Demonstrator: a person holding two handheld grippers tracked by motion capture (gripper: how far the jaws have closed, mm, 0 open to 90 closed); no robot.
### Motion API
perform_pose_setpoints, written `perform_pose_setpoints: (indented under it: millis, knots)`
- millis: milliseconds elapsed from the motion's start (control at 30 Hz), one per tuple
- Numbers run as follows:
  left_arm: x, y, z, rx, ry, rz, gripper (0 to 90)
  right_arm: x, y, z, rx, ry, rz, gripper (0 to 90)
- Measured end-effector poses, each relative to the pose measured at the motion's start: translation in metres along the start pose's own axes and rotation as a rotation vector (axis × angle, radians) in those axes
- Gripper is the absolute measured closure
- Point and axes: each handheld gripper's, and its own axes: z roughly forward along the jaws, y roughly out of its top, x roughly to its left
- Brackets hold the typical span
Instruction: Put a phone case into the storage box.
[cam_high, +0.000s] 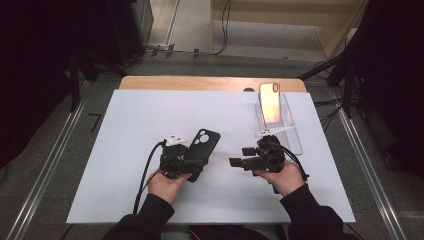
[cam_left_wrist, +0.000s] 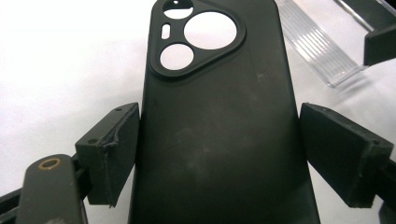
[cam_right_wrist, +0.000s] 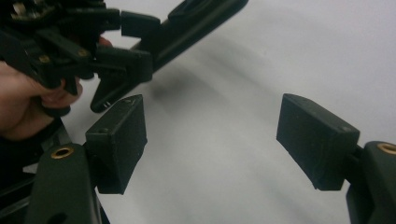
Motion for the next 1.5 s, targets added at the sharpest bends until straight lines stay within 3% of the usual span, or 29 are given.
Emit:
perform_pose_setpoints:
  millis: [167,433,633,867,1000,1267,1500]
  knots:
    - [0.000,-0.002,0.002,-0.016,0.013,-0.012,15.4,0.000,0.007,0.005,-0.013,0.001,0.022,22.6]
    - [-0.010,-0.004,0.003,-0.022,0.027,0.032,15.4,0.007,0.018,0.012,-0.074,0.016,0.029,22.7]
    - [-0.013,-0.006,0.003,-0.052,0.034,0.019,15.4,0.010,0.026,0.022,-0.084,0.019,0.066,22.7]
    - [-0.020,-0.010,0.001,-0.115,0.057,0.038,15.4,0.008,0.033,0.033,-0.095,-0.001,0.066,22.7]
    - [-0.021,-0.013,0.001,-0.132,0.065,0.025,15.3,0.007,0.035,0.036,-0.096,0.004,0.091,22.7]
    - [-0.023,-0.018,0.002,-0.175,0.021,-0.026,15.2,0.004,0.038,0.038,-0.119,0.043,0.153,24.5]
    - [-0.030,-0.020,-0.003,-0.227,0.004,-0.035,15.1,0.006,0.040,0.044,-0.148,0.062,0.207,29.4]
